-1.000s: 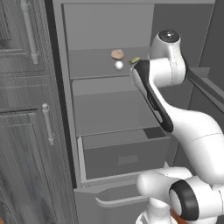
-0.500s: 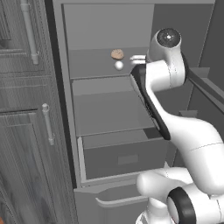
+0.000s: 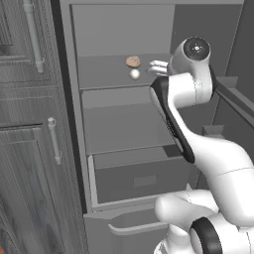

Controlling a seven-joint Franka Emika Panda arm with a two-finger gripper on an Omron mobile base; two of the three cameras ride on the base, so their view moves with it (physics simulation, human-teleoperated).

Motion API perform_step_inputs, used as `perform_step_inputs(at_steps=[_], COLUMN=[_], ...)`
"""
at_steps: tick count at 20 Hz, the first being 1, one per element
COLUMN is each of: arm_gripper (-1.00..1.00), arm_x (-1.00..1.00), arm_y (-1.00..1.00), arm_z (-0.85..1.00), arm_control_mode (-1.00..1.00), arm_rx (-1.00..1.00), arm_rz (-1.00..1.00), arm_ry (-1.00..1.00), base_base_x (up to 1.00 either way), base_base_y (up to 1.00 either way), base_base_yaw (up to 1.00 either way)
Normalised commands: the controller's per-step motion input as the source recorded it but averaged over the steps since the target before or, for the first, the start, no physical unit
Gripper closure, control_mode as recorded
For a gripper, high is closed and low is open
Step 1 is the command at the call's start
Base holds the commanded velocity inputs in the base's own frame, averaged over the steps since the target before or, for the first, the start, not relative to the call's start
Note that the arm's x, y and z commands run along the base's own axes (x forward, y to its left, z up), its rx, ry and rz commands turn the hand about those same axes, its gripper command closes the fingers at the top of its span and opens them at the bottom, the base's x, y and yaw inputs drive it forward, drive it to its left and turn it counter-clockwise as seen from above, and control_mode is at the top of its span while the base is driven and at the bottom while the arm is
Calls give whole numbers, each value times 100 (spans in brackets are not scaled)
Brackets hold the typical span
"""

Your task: Pick the egg and butter from the fridge and place them by the bowl for mixing.

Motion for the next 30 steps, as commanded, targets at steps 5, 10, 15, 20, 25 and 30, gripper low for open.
perform_step_inputs(at_steps=[5, 10, 15, 20, 25, 30], arm_gripper=[-100, -100, -100, -100, -100, -100], arm_x=[-2, 28, 37, 38, 18, 20], arm_y=[-4, 0, -2, 16, 2, -3], arm_z=[0, 0, 0, 0, 0, 0], arm_control_mode=[-100, -100, -100, -100, -100, -100], arm_rx=[2, 0, 0, 0, 0, 0], arm_rz=[0, 0, 0, -3, -1, 0], arm_ry=[-3, 5, 6, 4, 1, 2], base_base_x=[0, 0, 0, 0, 0, 0], base_base_y=[0, 0, 0, 0, 0, 0], base_base_yaw=[0, 0, 0, 0, 0, 0])
